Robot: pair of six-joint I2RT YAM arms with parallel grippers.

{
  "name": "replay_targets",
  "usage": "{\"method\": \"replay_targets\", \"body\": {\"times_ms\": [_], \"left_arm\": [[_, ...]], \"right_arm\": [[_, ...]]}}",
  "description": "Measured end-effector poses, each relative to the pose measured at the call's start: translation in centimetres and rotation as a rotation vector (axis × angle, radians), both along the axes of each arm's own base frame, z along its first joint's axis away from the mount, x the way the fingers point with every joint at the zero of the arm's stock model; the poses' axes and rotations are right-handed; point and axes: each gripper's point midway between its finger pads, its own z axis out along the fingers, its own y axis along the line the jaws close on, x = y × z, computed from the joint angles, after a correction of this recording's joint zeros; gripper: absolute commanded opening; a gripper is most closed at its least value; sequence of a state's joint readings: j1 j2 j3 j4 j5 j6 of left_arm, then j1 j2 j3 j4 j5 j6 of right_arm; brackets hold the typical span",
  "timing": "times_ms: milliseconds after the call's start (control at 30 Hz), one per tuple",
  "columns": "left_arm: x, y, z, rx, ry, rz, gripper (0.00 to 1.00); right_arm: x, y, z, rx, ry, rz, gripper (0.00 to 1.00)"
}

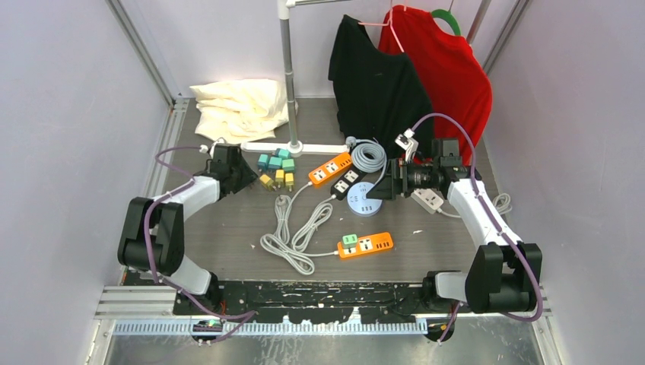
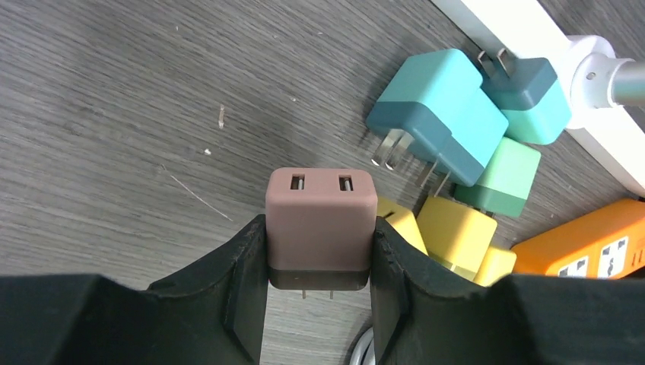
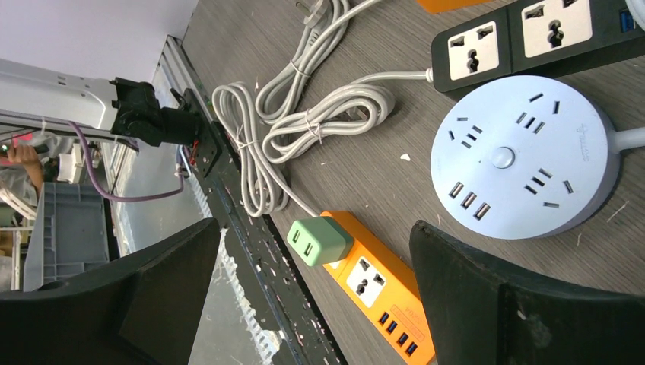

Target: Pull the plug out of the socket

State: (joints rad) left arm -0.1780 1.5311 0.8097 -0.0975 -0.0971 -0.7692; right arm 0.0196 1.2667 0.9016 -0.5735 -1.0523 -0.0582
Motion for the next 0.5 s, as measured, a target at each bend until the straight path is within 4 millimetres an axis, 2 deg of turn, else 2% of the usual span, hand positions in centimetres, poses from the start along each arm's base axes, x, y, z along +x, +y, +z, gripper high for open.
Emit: {"method": "replay_targets", "body": {"times_ms": [300,400,500], "left_arm": [[0.2,0.6,-2.2,0.026,0.054,0.037,0.17],[0.7,0.5,-2.3,0.027,0.054,0.037,0.29],[1.4,0.4,-2.0,0.027,0.044,0.035,0.48]], "right_arm": [[0.0,-0.1,0.0,-0.001,0.002,-0.004,1.00],[0.0,-0.1,0.0,-0.001,0.002,-0.004,1.00],[0.0,-0.1,0.0,0.000,0.002,-0.004,1.00]]}}
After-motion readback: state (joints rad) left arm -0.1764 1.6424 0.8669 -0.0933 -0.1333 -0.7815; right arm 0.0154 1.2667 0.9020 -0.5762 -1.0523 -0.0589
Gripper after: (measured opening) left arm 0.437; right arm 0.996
